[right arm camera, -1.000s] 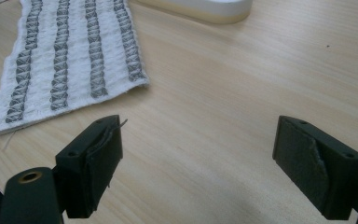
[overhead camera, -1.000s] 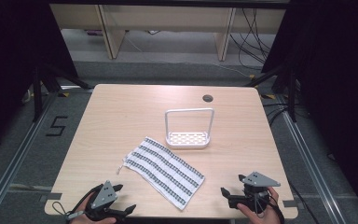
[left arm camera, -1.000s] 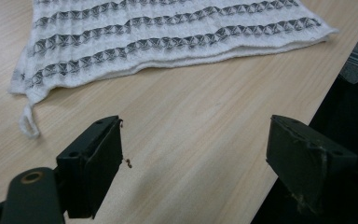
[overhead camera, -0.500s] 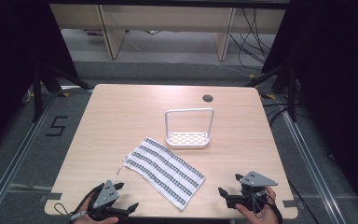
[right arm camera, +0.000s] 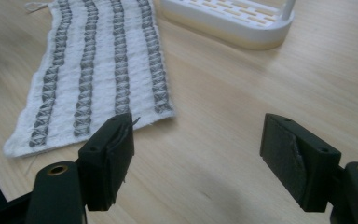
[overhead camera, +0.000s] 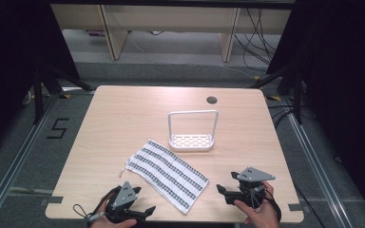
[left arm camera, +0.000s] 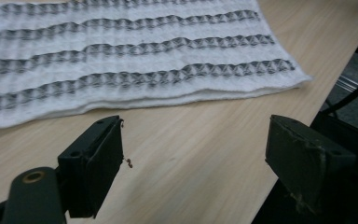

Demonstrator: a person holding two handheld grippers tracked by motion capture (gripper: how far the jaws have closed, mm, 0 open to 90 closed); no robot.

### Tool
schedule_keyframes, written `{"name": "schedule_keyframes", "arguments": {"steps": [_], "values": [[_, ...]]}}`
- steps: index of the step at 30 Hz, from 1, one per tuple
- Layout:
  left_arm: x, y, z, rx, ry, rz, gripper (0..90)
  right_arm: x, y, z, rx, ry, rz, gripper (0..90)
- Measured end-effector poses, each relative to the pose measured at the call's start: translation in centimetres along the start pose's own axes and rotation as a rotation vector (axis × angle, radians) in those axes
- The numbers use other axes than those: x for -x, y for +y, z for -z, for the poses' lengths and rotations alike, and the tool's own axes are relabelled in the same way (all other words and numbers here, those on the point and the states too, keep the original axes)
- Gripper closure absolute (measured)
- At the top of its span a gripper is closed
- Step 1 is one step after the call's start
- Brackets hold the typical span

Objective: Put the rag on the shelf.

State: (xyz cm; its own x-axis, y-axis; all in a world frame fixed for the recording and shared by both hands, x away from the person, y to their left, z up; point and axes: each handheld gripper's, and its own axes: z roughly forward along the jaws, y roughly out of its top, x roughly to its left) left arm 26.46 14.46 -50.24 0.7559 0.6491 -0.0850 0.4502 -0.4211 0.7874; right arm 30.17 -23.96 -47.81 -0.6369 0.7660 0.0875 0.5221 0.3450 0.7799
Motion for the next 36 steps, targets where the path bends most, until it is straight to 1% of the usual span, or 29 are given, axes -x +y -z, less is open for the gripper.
{"name": "schedule_keyframes", "arguments": {"steps": [1, 2, 3, 4, 5, 6, 8, 9, 10, 11, 13, 14, 15, 16, 17, 19, 20, 22, 23, 25, 26, 29, 30, 31, 32, 33, 34, 35, 36], "values": [[0.0, 0.2, -0.1, -0.031, -0.002, -0.022, 19.0, 0.0, 0.1, -0.2, -0.015, 0.009, -0.005, 29.5], [0.3, 0.5, -0.6, -0.027, -0.004, -0.040, 19.7, 0.0, 0.2, -0.4, -0.021, 0.020, -0.003, 29.9], [0.4, 0.7, -0.8, -0.034, -0.012, -0.043, 20.2, -0.1, 0.3, -0.5, -0.025, 0.022, -0.006, 30.4], [0.8, 0.9, -1.1, -0.021, -0.031, -0.038, 20.8, -0.1, 0.4, -0.7, -0.028, 0.029, 0.000, 31.3], [1.1, 1.1, -1.4, -0.008, -0.031, -0.038, 21.8, -0.2, 0.5, -0.9, -0.029, 0.027, 0.006, 32.1], [1.2, 1.3, -1.5, -0.033, -0.035, -0.073, 23.1, -0.3, 0.7, -1.2, -0.032, 0.032, 0.010, 33.1], [1.6, 1.6, -1.8, -0.029, -0.047, -0.080, 23.6, -0.6, 0.9, -1.5, -0.044, 0.039, -0.005, 33.8], [2.2, 1.9, -2.3, -0.021, -0.067, -0.085, 25.4, -0.4, 1.3, -2.2, -0.048, 0.040, 0.050, 35.5], [2.4, 2.1, -2.6, -0.041, -0.073, -0.114, 26.5, -0.6, 1.4, -2.4, -0.050, 0.042, 0.040, 36.1], [2.5, 2.2, -2.7, -0.041, -0.081, -0.125, 27.5, -0.6, 1.6, -2.6, -0.063, 0.046, 0.047, 36.2], [2.7, 2.4, -3.0, -0.044, -0.091, -0.127, 27.6, -0.7, 1.9, -3.1, -0.062, 0.057, 0.051, 36.2], [3.3, 2.5, -3.6, -0.030, -0.120, -0.103, 28.0, -0.5, 2.0, -3.3, -0.063, 0.057, 0.066, 36.3], [3.3, 2.7, -3.7, -0.042, -0.118, -0.122, 28.8, -0.5, 2.1, -3.5, -0.068, 0.062, 0.064, 36.3], [3.3, 2.7, -3.7, -0.042, -0.118, -0.122, 29.4, -0.5, 2.1, -3.5, -0.068, 0.062, 0.064, 36.3], [3.2, 2.9, -3.8, -0.057, -0.122, -0.143, 29.4, -0.5, 2.1, -3.7, -0.069, 0.061, 0.061, 36.5], [3.8, 3.0, -4.2, -0.036, -0.144, -0.093, 30.0, -0.4, 2.3, -3.9, -0.073, 0.064, 0.059, 37.6], [4.1, 3.2, -4.5, -0.034, -0.157, -0.109, 30.8, -0.5, 2.4, -4.1, -0.078, 0.065, 0.066, 38.4], [4.2, 3.3, -4.7, -0.045, -0.161, -0.110, 30.8, -0.5, 2.4, -4.3, -0.076, 0.070, 0.079, 38.7], [4.3, 3.5, -4.9, -0.060, -0.165, -0.132, 31.6, -0.7, 2.5, -4.4, -0.087, 0.071, 0.077, 40.1], [4.4, 3.6, -5.1, -0.058, -0.163, -0.126, 32.0, -0.7, 2.5, -4.4, -0.083, 0.072, 0.080, 40.6], [4.3, 3.8, -5.2, -0.071, -0.170, -0.160, 32.0, -0.8, 2.6, -4.5, -0.085, 0.075, 0.088, 41.3], [4.7, 4.0, -5.7, -0.068, -0.177, -0.149, 32.8, -1.0, 2.7, -4.7, -0.102, 0.078, 0.094, 43.4], [5.0, 4.1, -6.0, -0.068, -0.178, -0.150, 33.4, -1.2, 2.7, -5.0, -0.113, 0.075, 0.082, 44.9], [5.0, 4.2, -6.1, -0.074, -0.187, -0.164, 33.9, -1.1, 2.8, -5.1, -0.116, 0.074, 0.098, 45.7], [5.2, 4.2, -6.3, -0.071, -0.185, -0.146, 34.3, -1.1, 2.8, -5.2, -0.121, 0.075, 0.107, 46.5], [5.2, 4.3, -6.4, -0.078, -0.194, -0.170, 34.8, -1.1, 2.8, -5.4, -0.120, 0.071, 0.116, 46.9], [5.4, 4.3, -6.5, -0.082, -0.191, -0.168, 35.9, -1.2, 2.8, -5.6, -0.115, 0.067, 0.104, 47.3], [5.4, 4.4, -6.6, -0.096, -0.194, -0.199, 36.8, -1.3, 2.9, -5.6, -0.133, 0.075, 0.102, 47.7], [5.6, 4.4, -6.6, -0.097, -0.206, -0.197, 37.4, -1.2, 2.9, -5.7, -0.142, 0.076, 0.106, 47.9]]}}
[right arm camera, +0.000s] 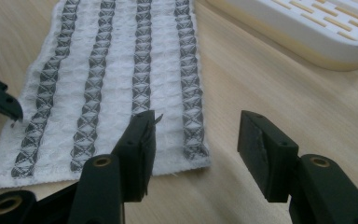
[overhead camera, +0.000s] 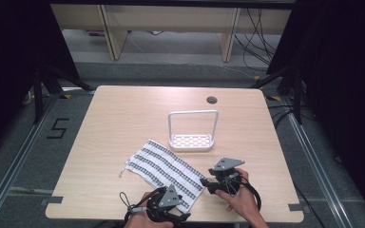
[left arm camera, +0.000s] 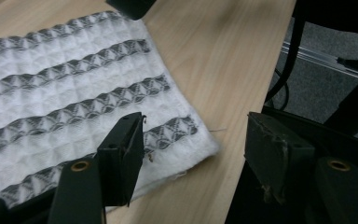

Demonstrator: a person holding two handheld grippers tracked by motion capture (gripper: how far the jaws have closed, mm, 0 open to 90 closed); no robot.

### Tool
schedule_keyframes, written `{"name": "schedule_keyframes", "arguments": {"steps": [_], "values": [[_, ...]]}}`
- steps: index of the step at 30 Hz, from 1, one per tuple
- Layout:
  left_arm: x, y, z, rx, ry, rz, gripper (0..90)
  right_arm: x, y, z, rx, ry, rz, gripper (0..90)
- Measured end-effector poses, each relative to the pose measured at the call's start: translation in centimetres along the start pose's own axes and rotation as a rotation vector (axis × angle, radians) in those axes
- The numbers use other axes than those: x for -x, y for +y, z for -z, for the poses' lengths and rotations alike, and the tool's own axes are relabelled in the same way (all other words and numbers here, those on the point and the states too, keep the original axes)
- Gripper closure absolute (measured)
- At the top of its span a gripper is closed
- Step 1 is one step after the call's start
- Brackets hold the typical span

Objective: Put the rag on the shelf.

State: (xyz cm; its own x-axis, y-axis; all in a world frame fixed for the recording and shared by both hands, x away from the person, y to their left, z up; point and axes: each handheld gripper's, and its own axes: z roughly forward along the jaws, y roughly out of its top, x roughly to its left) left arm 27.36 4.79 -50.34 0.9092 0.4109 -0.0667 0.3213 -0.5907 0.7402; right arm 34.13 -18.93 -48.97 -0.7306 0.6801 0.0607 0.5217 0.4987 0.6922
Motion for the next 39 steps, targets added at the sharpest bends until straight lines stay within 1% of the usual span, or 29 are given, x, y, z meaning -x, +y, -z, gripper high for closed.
{"name": "schedule_keyframes", "arguments": {"steps": [1, 2, 3, 4, 5, 6, 7, 9, 10, 11, 12, 14, 15, 17, 19, 20, 21, 23, 24, 25, 26, 27, 29, 30, 32, 34, 37, 38, 39], "values": [[0.2, 0.0, -0.2, 0.014, -0.012, 0.017, 38.2, 0.0, 0.0, -0.1, 0.000, 0.001, 0.007, 48.2], [0.1, 0.1, -0.2, -0.016, -0.003, -0.007, 39.3, 0.1, 0.1, -0.2, 0.004, -0.003, 0.009, 48.4], [0.3, 0.1, -0.3, -0.015, -0.008, -0.012, 40.4, 0.1, 0.1, -0.3, -0.006, 0.001, 0.006, 48.7], [0.3, 0.2, -0.5, -0.017, 0.008, -0.028, 41.6, 0.0, 0.1, -0.5, 0.012, -0.004, -0.007, 48.9], [0.2, 0.2, -0.5, -0.038, 0.007, -0.050, 43.1, 0.1, 0.2, -0.5, -0.010, 0.005, 0.006, 49.0], [0.2, 0.2, -0.7, -0.032, 0.008, -0.042, 44.4, 0.1, 0.2, -0.7, 0.003, -0.005, 0.004, 49.0], [0.2, 0.2, -0.7, -0.046, 0.018, -0.051, 45.4, 0.2, 0.3, -0.6, -0.017, 0.001, 0.005, 49.0], [0.1, 0.3, -0.8, -0.058, 0.027, -0.065, 46.6, 0.1, 0.3, -0.6, -0.021, 0.006, -0.006, 49.1], [0.2, 0.3, -0.9, -0.061, 0.031, -0.068, 48.8, 0.3, 0.3, -0.9, 0.005, 0.006, 0.030, 49.1], [0.3, 0.3, -1.0, -0.061, 0.029, -0.061, 48.8, 0.3, 0.3, -0.9, 0.005, 0.006, 0.030, 49.1], [0.2, 0.3, -0.9, -0.085, 0.042, -0.082, 51.7, 0.3, 0.4, -1.0, -0.004, 0.008, 0.035, 49.1], [0.2, 0.3, -1.0, -0.078, 0.043, -0.081, 54.0, 0.4, 0.4, -1.0, -0.008, 0.013, 0.045, 49.2], [0.2, 0.3, -1.0, -0.078, 0.043, -0.081, 56.0, 0.2, 0.4, -0.9, -0.020, 0.002, 0.013, 49.2], [0.2, 0.4, -1.0, -0.096, 0.035, -0.088, 59.4, 0.2, 0.3, -1.0, -0.008, 0.000, 0.006, 49.3], [0.1, 0.4, -1.0, -0.102, 0.047, -0.101, 66.3, 0.2, 0.3, -1.0, -0.014, -0.004, 0.006, 50.2], [0.0, 0.5, -0.9, -0.102, 0.048, -0.107, 66.3, 0.3, 0.2, -1.1, -0.006, -0.012, 0.029, 50.9], [0.0, 0.4, -0.9, -0.104, 0.051, -0.102, 71.7, 0.3, 0.2, -1.1, -0.034, -0.002, 0.014, 53.0], [-0.3, 0.3, -0.9, -0.086, 0.053, -0.101, 77.0, 0.2, 0.2, -1.0, -0.046, 0.000, 0.000, 54.6], [-0.4, 0.3, -0.8, -0.092, 0.048, -0.091, 80.5, 0.3, -0.1, -1.4, -0.042, 0.001, 0.026, 60.0], [-0.6, 0.3, -0.8, -0.085, 0.056, -0.103, 80.5, 0.3, -0.1, -1.4, -0.042, 0.001, 0.026, 60.0], [-0.7, 0.2, -0.8, -0.080, 0.053, -0.089, 84.0, 0.3, -0.3, -1.5, -0.066, -0.002, 0.032, 64.3], [-0.7, 0.2, -0.8, -0.080, 0.053, -0.089, 84.5, 0.4, -0.4, -1.7, -0.048, -0.004, 0.033, 66.6], [-0.8, 0.2, -0.7, -0.088, 0.044, -0.101, 85.3, 0.4, -0.4, -1.6, -0.061, 0.013, 0.027, 69.9], [-0.9, 0.2, -0.7, -0.087, 0.044, -0.104, 85.3, 0.4, -0.5, -1.7, -0.041, 0.014, 0.030, 72.3], [-0.8, 0.2, -0.7, -0.076, 0.051, -0.100, 85.7, 0.2, -0.6, -1.7, -0.031, 0.026, 0.016, 82.4], [-0.8, 0.1, -0.7, -0.070, 0.048, -0.096, 85.8, 0.1, -0.5, -1.5, -0.049, 0.033, 0.010, 83.6], [-0.9, 0.1, -0.5, -0.069, 0.043, -0.089, 86.1, 0.2, -0.5, -1.5, -0.026, 0.039, 0.015, 85.4], [-1.0, 0.2, -0.4, -0.068, 0.038, -0.099, 86.1, 0.1, -0.5, -1.4, -0.022, 0.046, -0.003, 85.7], [-0.9, 0.2, -0.5, -0.050, 0.031, -0.086, 86.2, 0.0, -0.5, -1.3, -0.015, 0.051, -0.018, 85.9]]}}
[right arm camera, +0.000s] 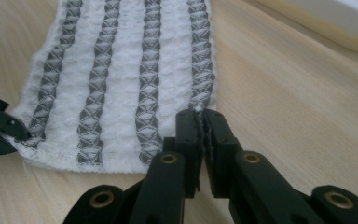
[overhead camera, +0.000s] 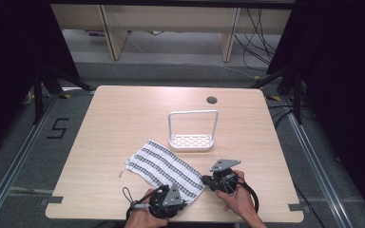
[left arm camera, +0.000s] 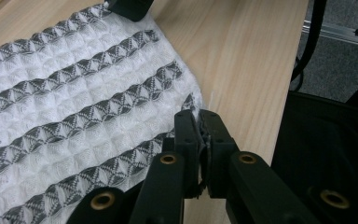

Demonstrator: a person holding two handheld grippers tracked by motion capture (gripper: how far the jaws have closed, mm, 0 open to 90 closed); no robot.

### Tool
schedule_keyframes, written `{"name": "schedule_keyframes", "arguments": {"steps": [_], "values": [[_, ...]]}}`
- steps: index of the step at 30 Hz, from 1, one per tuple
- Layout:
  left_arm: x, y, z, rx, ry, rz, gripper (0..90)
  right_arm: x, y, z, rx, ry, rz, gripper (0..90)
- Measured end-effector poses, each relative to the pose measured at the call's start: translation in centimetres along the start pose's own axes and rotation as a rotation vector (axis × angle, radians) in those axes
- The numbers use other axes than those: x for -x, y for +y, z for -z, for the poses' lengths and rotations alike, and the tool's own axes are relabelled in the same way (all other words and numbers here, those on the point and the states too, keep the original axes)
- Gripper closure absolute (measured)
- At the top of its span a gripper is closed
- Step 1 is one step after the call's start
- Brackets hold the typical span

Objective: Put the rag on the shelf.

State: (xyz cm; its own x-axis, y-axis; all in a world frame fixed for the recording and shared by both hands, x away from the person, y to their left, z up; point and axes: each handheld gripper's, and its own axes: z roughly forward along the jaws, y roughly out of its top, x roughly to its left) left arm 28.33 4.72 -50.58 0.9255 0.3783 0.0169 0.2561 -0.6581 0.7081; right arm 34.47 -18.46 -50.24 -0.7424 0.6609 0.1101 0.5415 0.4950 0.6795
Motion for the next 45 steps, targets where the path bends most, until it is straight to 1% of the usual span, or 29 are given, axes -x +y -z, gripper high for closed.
{"name": "schedule_keyframes", "arguments": {"steps": [2, 3, 4, 6, 7, 9, 10, 12, 13, 14, 16, 17, 18, 19, 21, 22, 23, 25, 26, 27, 28, 30, 31, 32, 35, 36, 41, 44, 45], "values": [[0.0, 0.0, 0.1, 0.003, -0.001, -0.001, 86.3, 0.1, 0.1, 0.3, -0.016, 0.004, 0.007, 86.1], [0.1, 0.1, 0.2, 0.006, -0.003, 0.018, 86.3, 0.0, 0.1, 0.3, 0.000, 0.000, 0.005, 86.2], [-0.1, 0.2, 0.5, -0.005, 0.003, -0.013, 86.3, -0.1, 0.2, 0.3, 0.021, -0.002, 0.002, 86.2], [0.0, 0.3, 0.7, 0.014, -0.002, 0.000, 86.3, -0.1, 0.4, 0.8, 0.020, 0.000, 0.013, 86.3], [0.0, 0.4, 1.1, 0.034, -0.003, 0.006, 86.3, -0.3, 0.6, 1.2, 0.041, 0.006, 0.010, 86.4], [-0.1, 0.4, 1.4, 0.033, -0.002, -0.002, 86.3, -0.5, 0.9, 1.6, 0.065, 0.007, 0.011, 86.6], [-0.2, 0.7, 2.0, 0.055, 0.007, 0.000, 86.3, -0.6, 1.1, 1.8, 0.082, 0.006, 0.010, 86.6], [-0.3, 0.8, 2.5, 0.048, 0.005, 0.003, 86.3, -0.6, 1.2, 2.0, 0.096, 0.008, 0.016, 86.6], [-0.5, 1.1, 3.1, 0.083, 0.016, 0.010, 86.3, -0.8, 1.6, 2.4, 0.130, 0.016, 0.000, 86.7], [-0.5, 1.1, 3.1, 0.083, 0.016, 0.010, 86.3, -0.8, 1.6, 2.4, 0.130, 0.016, 0.000, 86.7], [-0.7, 1.4, 3.9, 0.103, 0.016, 0.032, 86.3, -0.8, 2.1, 2.9, 0.159, 0.022, 0.008, 86.7], [-0.9, 1.8, 4.6, 0.128, 0.012, 0.052, 86.4, -0.8, 2.9, 3.5, 0.189, 0.029, 0.008, 86.8], [-0.9, 1.8, 4.6, 0.128, 0.012, 0.052, 86.4, -0.8, 2.9, 3.5, 0.189, 0.029, 0.008, 86.8], [-1.1, 2.0, 5.1, 0.151, 0.008, 0.052, 86.4, -0.9, 3.2, 3.7, 0.196, 0.036, 0.002, 86.8], [-1.4, 2.9, 6.4, 0.175, 0.022, 0.049, 86.4, -1.2, 4.6, 4.5, 0.230, 0.041, 0.018, 86.8], [-1.4, 2.9, 6.4, 0.175, 0.022, 0.049, 86.4, -1.4, 5.1, 4.8, 0.244, 0.045, 0.015, 86.8], [-1.7, 3.6, 7.5, 0.199, 0.021, 0.054, 86.4, -1.4, 5.6, 5.1, 0.253, 0.048, 0.030, 86.8], [-2.0, 4.3, 8.5, 0.222, 0.027, 0.054, 86.4, -1.6, 6.4, 5.7, 0.267, 0.052, 0.031, 86.8], [-2.0, 4.3, 8.5, 0.222, 0.027, 0.054, 86.4, -1.6, 6.4, 5.7, 0.267, 0.052, 0.031, 86.8], [-2.3, 4.9, 9.4, 0.235, 0.023, 0.051, 86.4, -1.7, 6.9, 6.0, 0.280, 0.049, 0.038, 86.8], [-2.6, 5.5, 10.5, 0.236, 0.028, 0.045, 86.4, -1.8, 7.8, 6.8, 0.314, 0.068, 0.026, 86.8], [-2.9, 6.2, 11.6, 0.247, 0.039, 0.036, 86.4, -2.0, 8.4, 7.7, 0.322, 0.061, 0.035, 86.9], [-2.9, 6.4, 12.0, 0.257, 0.042, 0.036, 86.4, -2.1, 8.8, 8.2, 0.338, 0.054, 0.057, 86.9], [-2.9, 6.4, 12.0, 0.257, 0.042, 0.036, 86.4, -2.1, 8.8, 8.2, 0.338, 0.054, 0.057, 86.9], [-3.2, 7.1, 13.4, 0.271, 0.051, 0.029, 86.4, -2.5, 9.7, 9.4, 0.350, 0.067, 0.048, 86.9], [-3.3, 7.1, 13.6, 0.281, 0.052, 0.035, 86.4, -2.4, 10.0, 9.6, 0.360, 0.066, 0.066, 86.9], [-4.2, 7.7, 15.5, 0.320, 0.064, 0.056, 86.4, -2.7, 11.1, 11.0, 0.394, 0.061, 0.068, 86.9], [-4.6, 7.9, 16.0, 0.340, 0.065, 0.066, 86.4, -2.7, 11.5, 11.5, 0.401, 0.049, 0.092, 86.9], [-4.9, 8.1, 16.5, 0.346, 0.075, 0.070, 86.4, -2.9, 11.8, 11.9, 0.420, 0.042, 0.094, 86.9]]}}
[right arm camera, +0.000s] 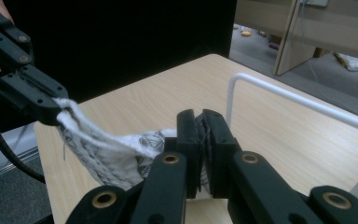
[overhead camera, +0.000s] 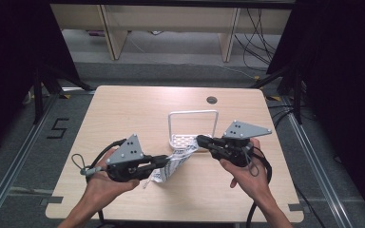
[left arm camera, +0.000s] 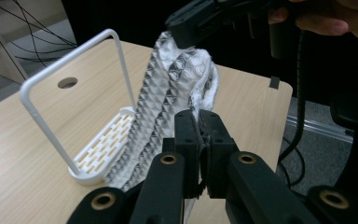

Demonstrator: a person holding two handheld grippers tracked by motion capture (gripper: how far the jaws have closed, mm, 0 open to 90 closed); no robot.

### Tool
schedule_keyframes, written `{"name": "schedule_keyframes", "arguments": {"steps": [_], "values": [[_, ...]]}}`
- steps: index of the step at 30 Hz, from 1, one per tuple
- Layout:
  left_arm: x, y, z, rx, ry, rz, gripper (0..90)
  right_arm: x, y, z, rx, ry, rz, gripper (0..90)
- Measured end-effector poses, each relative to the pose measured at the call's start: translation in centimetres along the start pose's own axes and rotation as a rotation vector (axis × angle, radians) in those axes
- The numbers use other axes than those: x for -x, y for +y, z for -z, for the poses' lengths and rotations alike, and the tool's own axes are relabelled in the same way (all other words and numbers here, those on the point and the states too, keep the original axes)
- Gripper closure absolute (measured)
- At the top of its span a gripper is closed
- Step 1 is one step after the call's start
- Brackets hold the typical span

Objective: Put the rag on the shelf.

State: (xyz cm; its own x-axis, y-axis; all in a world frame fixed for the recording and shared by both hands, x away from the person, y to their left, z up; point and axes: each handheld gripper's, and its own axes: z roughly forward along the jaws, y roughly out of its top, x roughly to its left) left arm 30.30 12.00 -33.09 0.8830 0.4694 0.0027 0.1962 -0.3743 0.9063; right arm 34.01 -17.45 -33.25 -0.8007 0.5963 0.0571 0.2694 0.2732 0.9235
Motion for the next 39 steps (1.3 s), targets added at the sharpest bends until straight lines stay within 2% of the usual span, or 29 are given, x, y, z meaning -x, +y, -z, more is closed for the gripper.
{"name": "schedule_keyframes", "arguments": {"steps": [2, 3, 4, 7, 8, 12, 17, 18, 19, 21, 22, 24, 26, 29, 32, 34, 35, 39], "values": [[-0.3, 0.5, 0.3, 0.012, 0.006, -0.004, 86.4, -0.2, 0.4, 0.3, -0.009, 0.004, -0.018, 86.9], [-0.4, 0.8, 0.4, 0.019, 0.010, -0.005, 86.4, 0.0, 0.6, 0.4, 0.008, -0.010, 0.002, 86.9], [-0.5, 1.1, 0.5, 0.024, 0.014, -0.006, 86.3, -0.1, 0.9, 0.5, 0.009, 0.003, -0.013, 86.9], [-0.8, 1.6, 0.6, 0.034, 0.017, -0.016, 86.4, 0.0, 1.3, 0.8, 0.017, -0.003, -0.007, 86.9], [-1.1, 2.2, 0.6, 0.042, 0.029, -0.018, 86.4, 0.0, 1.7, 1.0, 0.017, -0.021, -0.004, 86.9], [-1.9, 3.2, 0.4, 0.046, 0.062, -0.027, 86.4, 0.4, 2.4, 1.1, 0.012, -0.032, 0.009, 86.9], [-2.6, 4.2, -0.1, 0.056, 0.082, -0.022, 86.4, 0.8, 3.3, 1.3, 0.027, -0.063, 0.039, 86.9], [-2.9, 4.7, -0.3, 0.060, 0.091, -0.020, 86.4, 0.8, 3.5, 1.4, 0.027, -0.068, 0.028, 86.9], [-3.1, 5.0, -0.4, 0.062, 0.094, -0.023, 86.4, 1.1, 3.8, 1.5, 0.034, -0.077, 0.057, 86.9], [-3.4, 5.5, -0.6, 0.067, 0.102, -0.025, 86.3, 1.3, 4.3, 1.7, 0.039, -0.078, 0.047, 86.9], [-3.6, 5.7, -0.7, 0.069, 0.107, -0.026, 86.3, 1.4, 4.5, 1.9, 0.036, -0.093, 0.048, 86.9], [-3.9, 6.2, -1.0, 0.070, 0.118, -0.027, 86.4, 1.7, 5.0, 2.1, 0.041, -0.111, 0.065, 86.9], [-4.3, 6.7, -1.3, 0.076, 0.128, -0.022, 86.3, 1.8, 5.4, 2.3, 0.053, -0.119, 0.049, 86.9], [-4.8, 7.1, -1.7, 0.080, 0.137, -0.021, 86.3, 2.2, 5.8, 2.3, 0.059, -0.122, 0.047, 86.9], [-5.4, 7.9, -2.2, 0.081, 0.145, -0.018, 86.3, 2.8, 6.1, 2.4, 0.062, -0.147, 0.052, 86.9], [-5.7, 8.4, -2.6, 0.080, 0.156, -0.017, 86.3, 3.1, 6.2, 2.2, 0.065, -0.148, 0.030, 86.9], [-6.2, 9.0, -2.9, 0.081, 0.167, -0.017, 86.3, 3.7, 6.3, 2.0, 0.062, -0.162, 0.029, 86.9], [-6.8, 9.6, -3.5, 0.084, 0.178, -0.005, 86.3, 4.4, 6.5, 1.5, 0.068, -0.164, 0.014, 86.9]]}}
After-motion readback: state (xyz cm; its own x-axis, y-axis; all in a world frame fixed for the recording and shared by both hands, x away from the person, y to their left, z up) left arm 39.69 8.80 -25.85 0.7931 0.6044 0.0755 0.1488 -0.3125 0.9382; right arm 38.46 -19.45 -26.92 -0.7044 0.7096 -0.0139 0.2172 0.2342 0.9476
